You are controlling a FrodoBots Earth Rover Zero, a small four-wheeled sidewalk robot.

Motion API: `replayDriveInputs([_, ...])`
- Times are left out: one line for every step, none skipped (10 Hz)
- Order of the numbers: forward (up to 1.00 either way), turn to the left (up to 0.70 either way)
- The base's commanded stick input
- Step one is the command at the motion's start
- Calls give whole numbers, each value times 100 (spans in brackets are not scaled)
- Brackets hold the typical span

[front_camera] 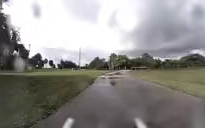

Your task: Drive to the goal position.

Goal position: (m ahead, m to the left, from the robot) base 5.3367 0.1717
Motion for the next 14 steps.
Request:
replayDriveInputs([100,0])
replayDriveInputs([100,0])
replayDriveInputs([100,0])
replayDriveInputs([100,0])
replayDriveInputs([100,0])
replayDriveInputs([100,0])
replayDriveInputs([100,0])
replayDriveInputs([100,0])
replayDriveInputs([100,0])
replayDriveInputs([100,0])
replayDriveInputs([100,0])
replayDriveInputs([100,0])
replayDriveInputs([100,0])
replayDriveInputs([100,0])
